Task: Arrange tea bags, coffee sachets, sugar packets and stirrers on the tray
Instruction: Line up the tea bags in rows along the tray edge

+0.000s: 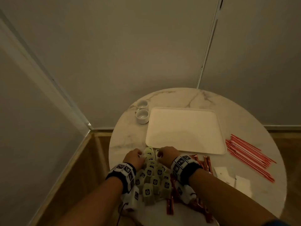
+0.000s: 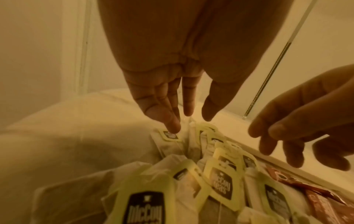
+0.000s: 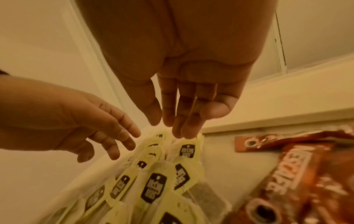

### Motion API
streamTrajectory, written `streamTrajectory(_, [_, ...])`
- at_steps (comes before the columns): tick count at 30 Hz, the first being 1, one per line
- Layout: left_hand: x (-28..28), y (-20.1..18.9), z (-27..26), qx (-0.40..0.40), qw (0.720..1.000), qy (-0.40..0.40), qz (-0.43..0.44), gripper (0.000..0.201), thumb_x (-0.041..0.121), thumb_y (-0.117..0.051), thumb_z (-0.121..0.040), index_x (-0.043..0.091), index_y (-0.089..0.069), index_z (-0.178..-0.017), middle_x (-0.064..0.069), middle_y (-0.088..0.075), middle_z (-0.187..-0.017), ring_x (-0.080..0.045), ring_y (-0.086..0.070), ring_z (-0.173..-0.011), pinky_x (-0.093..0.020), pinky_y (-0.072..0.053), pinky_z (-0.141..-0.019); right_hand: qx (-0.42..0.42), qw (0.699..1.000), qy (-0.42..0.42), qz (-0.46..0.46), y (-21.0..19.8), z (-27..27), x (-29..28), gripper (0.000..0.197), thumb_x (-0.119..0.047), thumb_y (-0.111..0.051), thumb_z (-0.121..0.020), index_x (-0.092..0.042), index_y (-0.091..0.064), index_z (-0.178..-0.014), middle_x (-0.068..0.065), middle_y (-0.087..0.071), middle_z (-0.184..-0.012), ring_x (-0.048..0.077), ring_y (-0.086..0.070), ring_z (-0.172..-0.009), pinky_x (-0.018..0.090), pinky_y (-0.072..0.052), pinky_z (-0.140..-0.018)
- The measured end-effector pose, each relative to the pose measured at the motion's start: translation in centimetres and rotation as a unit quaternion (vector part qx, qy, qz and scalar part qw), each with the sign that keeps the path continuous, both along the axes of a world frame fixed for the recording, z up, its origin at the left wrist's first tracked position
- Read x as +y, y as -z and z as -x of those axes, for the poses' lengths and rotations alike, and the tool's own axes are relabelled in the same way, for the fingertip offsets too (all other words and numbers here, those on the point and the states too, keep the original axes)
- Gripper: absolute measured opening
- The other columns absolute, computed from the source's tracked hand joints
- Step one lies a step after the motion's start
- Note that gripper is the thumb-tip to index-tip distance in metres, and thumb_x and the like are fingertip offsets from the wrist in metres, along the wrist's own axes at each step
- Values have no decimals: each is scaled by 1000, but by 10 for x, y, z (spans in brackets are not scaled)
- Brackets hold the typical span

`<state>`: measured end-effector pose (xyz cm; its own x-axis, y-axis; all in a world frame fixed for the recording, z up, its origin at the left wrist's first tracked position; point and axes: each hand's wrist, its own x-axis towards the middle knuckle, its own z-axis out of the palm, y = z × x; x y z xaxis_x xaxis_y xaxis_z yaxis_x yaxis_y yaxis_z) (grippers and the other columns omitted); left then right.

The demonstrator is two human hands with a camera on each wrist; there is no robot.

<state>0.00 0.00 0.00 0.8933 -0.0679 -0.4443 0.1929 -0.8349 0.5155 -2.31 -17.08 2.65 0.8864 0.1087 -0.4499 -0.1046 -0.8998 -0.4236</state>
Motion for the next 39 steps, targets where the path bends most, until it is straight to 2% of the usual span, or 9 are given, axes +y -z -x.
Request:
streamTrajectory(8, [-7, 13, -13, 9, 1000, -9, 28, 20, 15, -58, -84, 16, -60, -104, -7, -64, -102, -23, -62, -90, -37, -56, -82, 33, 997, -47, 54, 13, -16, 20, 23, -27, -48, -95, -12, -64, -88, 7, -65, -91, 28, -64, -93, 32, -49, -78])
streamTrajectory(12, [-11, 13, -16, -11, 999, 9, 31, 9, 14, -59, -84, 18, -59, -92, -3, -62, -94, -20, -59, -86, -31, -52, -77, 31, 996, -66, 51, 16, -18, 24, 20, -24, -48, -92, -16, -53, -75, -2, -44, -69, 25, -61, -81, 31, -50, -72])
streamTrajectory(15, [-12, 11, -19, -14, 999, 9, 40, 5, 13, -60, -83, 18, -59, -84, -2, -63, -89, -21, -60, -86, -31, -52, -75, 27, 996, -67, 47, 14, -22, 21, 15, -19, -47, -94, -14, -56, -83, -2, -39, -68, 25, -56, -82, 30, -45, -75])
streamTrajectory(19, [-8, 7, -26, -7, 997, 20, 76, 8, 14, -66, -81, 21, -63, -79, -2, -66, -88, -18, -62, -85, -26, -49, -73, 30, 999, -16, -6, 17, -29, 12, 10, -21, -56, -89, -15, -63, -88, 5, -57, -84, 23, -55, -85, 28, -42, -73])
streamTrajectory(22, [-4, 2, -28, -6, 991, 12, 133, 10, 13, -71, -80, 19, -66, -74, -2, -67, -77, -15, -62, -74, -26, -50, -66, 32, 997, 17, -61, 20, -33, 4, 17, -26, -64, -86, -22, -54, -73, 0, -54, -82, 18, -51, -82, 25, -37, -71])
streamTrajectory(25, [-5, -8, -31, -20, 981, 3, 195, 7, 13, -71, -81, 15, -66, -76, -2, -67, -74, -12, -60, -68, -22, -47, -62, 20, 993, 33, -114, 12, -38, -3, 20, -29, -66, -86, -21, -54, -71, -6, -52, -73, 16, -52, -78, 25, -38, -69])
streamTrajectory(31, [-16, -33, -50, -58, 956, 13, 286, 5, 14, -66, -86, 13, -64, -90, -2, -67, -84, -12, -63, -76, -18, -50, -66, -42, 970, 108, -213, -8, -57, -15, 12, -25, -65, -86, -14, -60, -84, 3, -65, -78, 16, -61, -71, 21, -46, -59])
streamTrajectory(36, [-34, -52, -76, -2, 925, -40, 378, 26, -5, -58, -85, 12, -63, -103, -14, -64, -103, -27, -66, -87, -41, -58, -75, -91, 945, 165, -267, -24, -81, -27, 7, -18, -60, -88, -11, -60, -89, 11, -68, -81, 24, -64, -74, 32, -53, -56])
streamTrajectory(39, [-48, -57, -90, 2, 913, -42, 405, 33, -9, -54, -85, 13, -64, -108, -15, -65, -106, -28, -68, -89, -38, -59, -71, -107, 929, 188, -299, -32, -99, -39, 9, -15, -61, -88, -13, -59, -97, 10, -67, -80, 29, -65, -73, 28, -51, -49])
